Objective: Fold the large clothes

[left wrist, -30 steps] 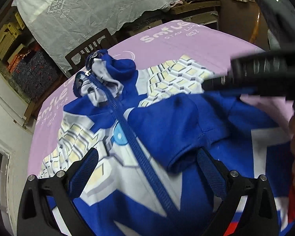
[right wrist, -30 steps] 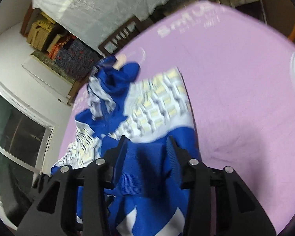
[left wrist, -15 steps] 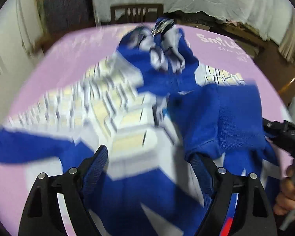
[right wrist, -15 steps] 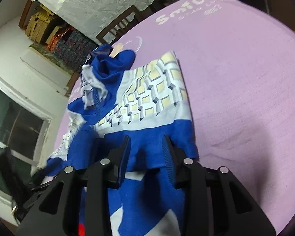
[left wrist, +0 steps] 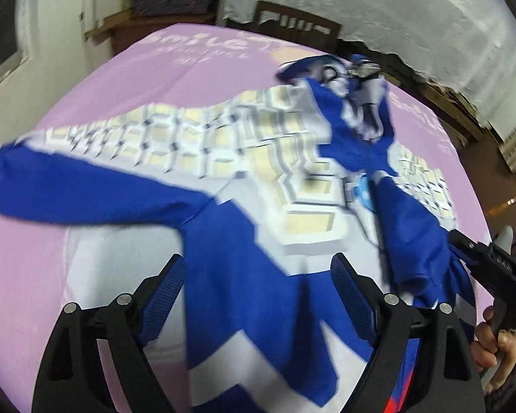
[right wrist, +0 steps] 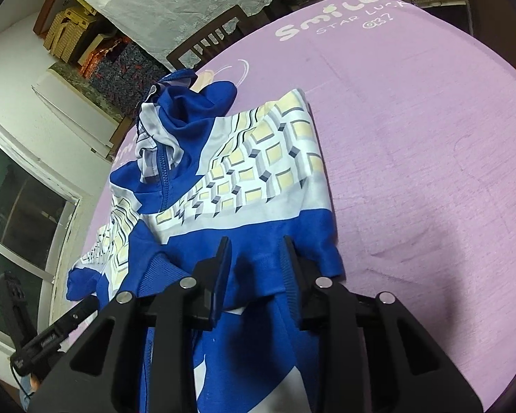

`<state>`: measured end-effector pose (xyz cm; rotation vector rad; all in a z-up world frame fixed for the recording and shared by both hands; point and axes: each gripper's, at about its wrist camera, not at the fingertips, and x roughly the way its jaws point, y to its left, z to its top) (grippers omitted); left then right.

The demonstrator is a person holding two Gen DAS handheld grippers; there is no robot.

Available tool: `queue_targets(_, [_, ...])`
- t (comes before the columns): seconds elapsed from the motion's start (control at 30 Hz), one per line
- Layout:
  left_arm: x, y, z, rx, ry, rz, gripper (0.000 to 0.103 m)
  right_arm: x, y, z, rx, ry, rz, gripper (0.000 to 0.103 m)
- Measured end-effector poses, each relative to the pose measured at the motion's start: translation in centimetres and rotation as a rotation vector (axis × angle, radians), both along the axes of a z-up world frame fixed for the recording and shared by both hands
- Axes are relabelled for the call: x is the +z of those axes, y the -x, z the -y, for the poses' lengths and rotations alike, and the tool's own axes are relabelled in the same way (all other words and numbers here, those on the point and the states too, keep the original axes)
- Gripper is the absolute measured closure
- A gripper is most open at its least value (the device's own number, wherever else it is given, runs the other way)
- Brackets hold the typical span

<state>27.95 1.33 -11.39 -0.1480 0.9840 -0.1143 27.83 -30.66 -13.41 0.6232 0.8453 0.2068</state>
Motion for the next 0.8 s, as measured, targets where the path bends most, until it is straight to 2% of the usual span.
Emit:
queue_targets(0.07, [0.4,0.8,0.4,-0.031,0.001,0.028,0.016,0.2,0.1,-0.4,-0.002,0.039,0.005,0.075])
queue_targets(0.13, [1.0,1.9,1.9,-0.083,-0.064,0.077,0.016,0.7,0.5,-0.7,-0.013,0.073,0.018,0.073])
queue_targets(0.2, [1.6,3.3,4.9,-0.172,-0.193,0.157,0.014,1.4,1.0,-1.0,0.001,0.074,0.047,0.07])
queue_targets(0.23, [1.5,4.1,7.2,-0.254,-0.27,0.185,0.009,1.6,1.2,-1.1,0.009,0.068,0.059,0.07])
queue_targets(0.33, [0.1,5.5,12.0,-0.433,-0.439,0.219,0.007,1.9,1.2,-1.5,0.016,0.08,0.065,0.069])
queue_targets(0.4, [-0.9,5.9,14.5,-0.499,-0.5,0.226,0.007,1.4,0.8,-1.6,0.031,0.072,0.041,0.069])
queue_targets(0.47, [-1.2,6.4,16.4,-0.561,-0.508,0.229,0.007,1.0,0.4,-1.5,0.033,0.05,0.019,0.07])
queue_targets(0.63, [-0.7,7.4,21.5,-0.659,-0.533,0.32,0.003,0.1,0.0,-0.2,0.026,-0.064,-0.014,0.071])
queue_targets(0.7, [-1.4,6.1,22.2,-0.632,-0.559,0.313,0.003,0.0,0.0,0.1,0.024,-0.09,-0.018,0.071])
queue_targets(0.8, [-2.7,2.9,21.4,-0.571,-0.517,0.221,0.003,-0.2,0.0,0.4,0.023,-0.114,-0.023,0.071])
